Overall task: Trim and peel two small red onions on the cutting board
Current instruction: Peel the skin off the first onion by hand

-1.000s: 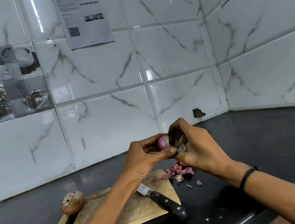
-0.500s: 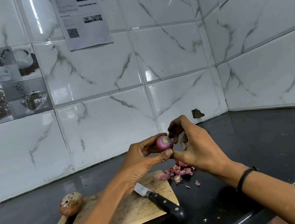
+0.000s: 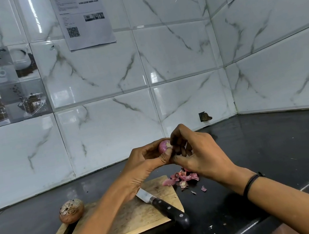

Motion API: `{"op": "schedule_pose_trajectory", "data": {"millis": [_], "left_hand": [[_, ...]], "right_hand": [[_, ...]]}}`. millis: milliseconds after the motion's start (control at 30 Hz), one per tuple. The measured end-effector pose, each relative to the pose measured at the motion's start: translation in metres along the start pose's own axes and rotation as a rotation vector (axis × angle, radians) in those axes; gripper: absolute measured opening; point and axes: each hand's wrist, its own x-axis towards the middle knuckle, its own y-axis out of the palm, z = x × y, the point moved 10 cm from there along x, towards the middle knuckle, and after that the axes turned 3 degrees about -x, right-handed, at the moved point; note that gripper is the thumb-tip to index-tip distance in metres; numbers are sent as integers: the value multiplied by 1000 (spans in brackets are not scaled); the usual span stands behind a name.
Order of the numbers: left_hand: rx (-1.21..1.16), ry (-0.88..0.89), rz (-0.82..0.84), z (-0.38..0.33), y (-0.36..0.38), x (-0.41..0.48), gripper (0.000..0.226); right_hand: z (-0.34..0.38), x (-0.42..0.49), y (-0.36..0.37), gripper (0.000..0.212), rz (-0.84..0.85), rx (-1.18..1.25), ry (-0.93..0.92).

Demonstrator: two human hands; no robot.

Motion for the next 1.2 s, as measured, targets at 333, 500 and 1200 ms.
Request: {"op": "schedule_pose_trajectory", "data": {"millis": [333,500,1200], "left_hand": [[-269,-36,-25,4,7,2,30],[-186,-18,-42,6,1,4,32],[-324,-117,-172,20,-7,11,43]], "right_hand": [[1,1,-5,55,15,111,51],[2,1,-4,41,8,126,34],[-3,-2,26,29,154,-314,-35]]}}
